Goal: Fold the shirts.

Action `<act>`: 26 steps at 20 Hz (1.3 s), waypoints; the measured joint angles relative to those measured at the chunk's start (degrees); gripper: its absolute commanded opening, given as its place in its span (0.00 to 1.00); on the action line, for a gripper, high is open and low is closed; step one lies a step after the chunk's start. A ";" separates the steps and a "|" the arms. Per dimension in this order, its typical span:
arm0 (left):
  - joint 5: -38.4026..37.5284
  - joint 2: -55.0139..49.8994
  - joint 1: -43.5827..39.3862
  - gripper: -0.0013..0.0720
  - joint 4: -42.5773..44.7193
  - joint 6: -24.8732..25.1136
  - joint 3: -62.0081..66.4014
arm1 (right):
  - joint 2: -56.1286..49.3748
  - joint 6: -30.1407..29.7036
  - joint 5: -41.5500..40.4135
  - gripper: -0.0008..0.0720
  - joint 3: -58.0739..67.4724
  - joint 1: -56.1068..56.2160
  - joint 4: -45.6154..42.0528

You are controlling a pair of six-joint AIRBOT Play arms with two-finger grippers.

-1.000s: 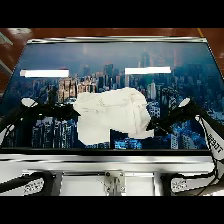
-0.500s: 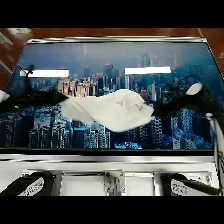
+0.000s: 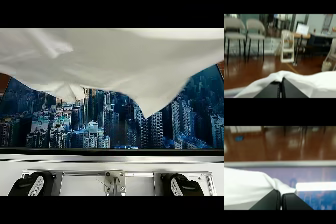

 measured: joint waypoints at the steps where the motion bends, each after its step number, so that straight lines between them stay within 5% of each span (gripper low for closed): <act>1: 0.17 1.03 0.35 0.08 0.50 -1.40 1.92 | 2.23 0.81 -0.59 0.09 1.75 -0.09 -2.12; 8: -9.25 4.20 1.14 0.08 9.90 -7.37 6.60 | 7.65 4.39 3.98 0.09 7.34 -0.22 -15.47; 19: -32.85 -5.70 1.05 0.08 14.56 -11.54 -0.44 | -6.84 4.52 33.20 0.09 -1.77 -0.17 -19.26; 22: -32.48 -10.91 1.03 0.08 15.04 -11.50 -11.65 | -12.94 4.35 30.40 0.09 -13.66 -0.15 -17.42; 26: -22.69 -21.92 0.76 0.08 13.14 -8.26 -20.57 | -23.06 4.79 16.70 0.09 -21.53 -0.13 -14.58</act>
